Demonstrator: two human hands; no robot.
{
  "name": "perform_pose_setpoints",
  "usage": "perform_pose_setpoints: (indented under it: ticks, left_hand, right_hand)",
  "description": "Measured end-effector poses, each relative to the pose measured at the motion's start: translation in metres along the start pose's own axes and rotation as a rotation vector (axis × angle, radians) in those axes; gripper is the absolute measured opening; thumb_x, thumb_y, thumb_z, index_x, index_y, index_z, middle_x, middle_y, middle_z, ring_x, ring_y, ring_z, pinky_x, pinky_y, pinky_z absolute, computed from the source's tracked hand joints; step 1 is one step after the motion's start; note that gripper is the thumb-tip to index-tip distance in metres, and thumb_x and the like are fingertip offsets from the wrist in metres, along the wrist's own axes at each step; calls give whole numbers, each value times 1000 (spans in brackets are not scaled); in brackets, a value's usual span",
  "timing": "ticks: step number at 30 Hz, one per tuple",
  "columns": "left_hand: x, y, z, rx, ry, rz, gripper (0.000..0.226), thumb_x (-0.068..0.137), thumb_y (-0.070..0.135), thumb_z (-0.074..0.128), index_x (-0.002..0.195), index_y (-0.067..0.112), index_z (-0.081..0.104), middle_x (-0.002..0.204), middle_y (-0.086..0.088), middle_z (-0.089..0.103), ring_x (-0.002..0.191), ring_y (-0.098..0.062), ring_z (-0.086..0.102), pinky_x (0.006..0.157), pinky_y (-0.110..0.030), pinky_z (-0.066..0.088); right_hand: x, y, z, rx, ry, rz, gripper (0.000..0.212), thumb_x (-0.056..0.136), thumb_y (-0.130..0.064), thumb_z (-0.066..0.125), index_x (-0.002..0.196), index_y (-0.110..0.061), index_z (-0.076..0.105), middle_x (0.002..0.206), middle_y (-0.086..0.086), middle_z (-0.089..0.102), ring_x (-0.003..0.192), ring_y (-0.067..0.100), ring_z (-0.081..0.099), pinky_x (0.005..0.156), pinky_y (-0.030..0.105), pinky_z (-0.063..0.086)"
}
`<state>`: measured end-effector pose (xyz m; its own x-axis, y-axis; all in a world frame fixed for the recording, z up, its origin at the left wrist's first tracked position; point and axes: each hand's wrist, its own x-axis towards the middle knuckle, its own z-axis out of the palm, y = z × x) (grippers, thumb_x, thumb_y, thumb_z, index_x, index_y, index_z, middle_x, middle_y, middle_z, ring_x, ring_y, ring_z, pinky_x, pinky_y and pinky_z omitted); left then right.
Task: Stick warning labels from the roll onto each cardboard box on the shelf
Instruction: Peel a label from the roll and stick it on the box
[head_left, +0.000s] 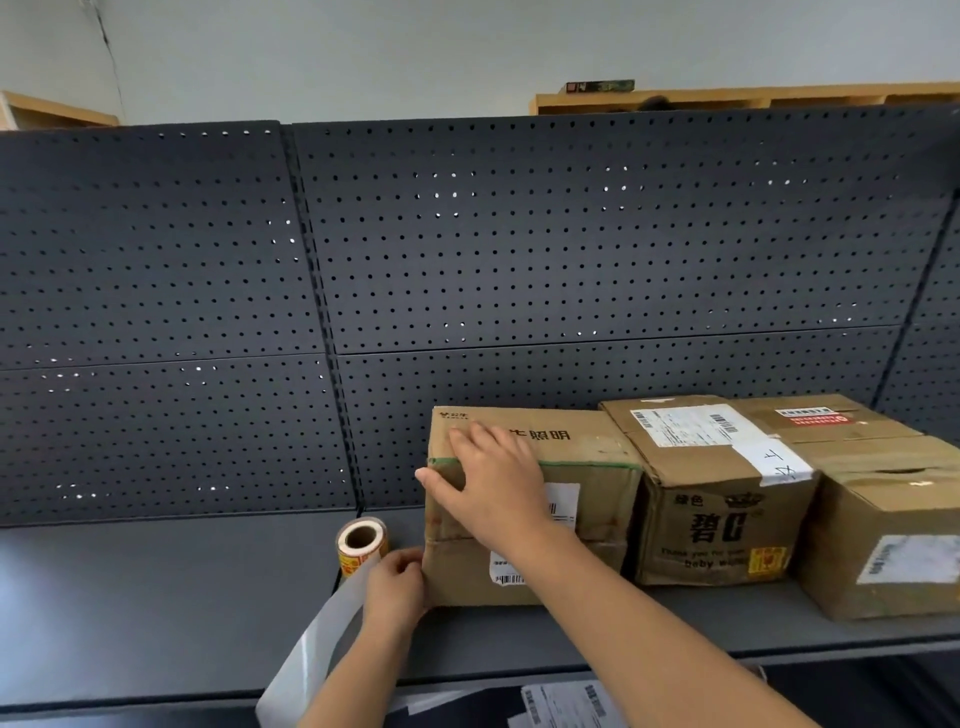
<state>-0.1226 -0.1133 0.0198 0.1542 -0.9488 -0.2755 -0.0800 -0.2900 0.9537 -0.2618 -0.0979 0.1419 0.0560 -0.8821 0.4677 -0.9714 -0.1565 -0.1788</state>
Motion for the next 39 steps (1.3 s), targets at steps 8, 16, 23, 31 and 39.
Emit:
perform_pose_setpoints:
  ticks: [8,16,23,31,39]
  left_hand:
    - [-3,8,-14,234,174,435,31,95,-4,57,96,23,71,95,10,72,87,-6,67,74,-8,46]
    - [17,-10,-48,626,281,539,31,90,29,78,117,25,63,115,5,59,99,-20,62,75,-37,51]
    - [29,-25,-58,794,334,590,35,80,29,87,109,22,69,117,0,64,95,-31,57,69,-38,48]
    - [26,-35,-73,533,278,415,21,92,20,75,94,27,55,93,10,69,84,-19,64,68,-39,52]
    - [26,-38,-88,509,149,349,36,98,9,57,130,23,66,118,3,74,104,-17,65,79,-29,47]
  right_hand:
    - [-2,1,18,-42,-22,-64,73,95,-69,41,139,-13,60,144,8,60,136,28,49,115,44,37]
    - [-10,-3,16,1,-26,-121,71,98,-66,46,142,-11,55,148,8,54,140,27,43,120,43,32]
    - [-8,-25,3,227,-14,-186,50,103,-44,52,136,-8,61,145,6,54,147,23,32,124,40,28]
    - [-8,-62,30,333,27,-280,25,95,-14,51,105,-4,71,106,8,68,103,26,55,94,41,50]
    - [-4,-70,58,283,35,-416,36,86,-18,37,92,-3,69,98,9,64,102,27,55,91,37,50]
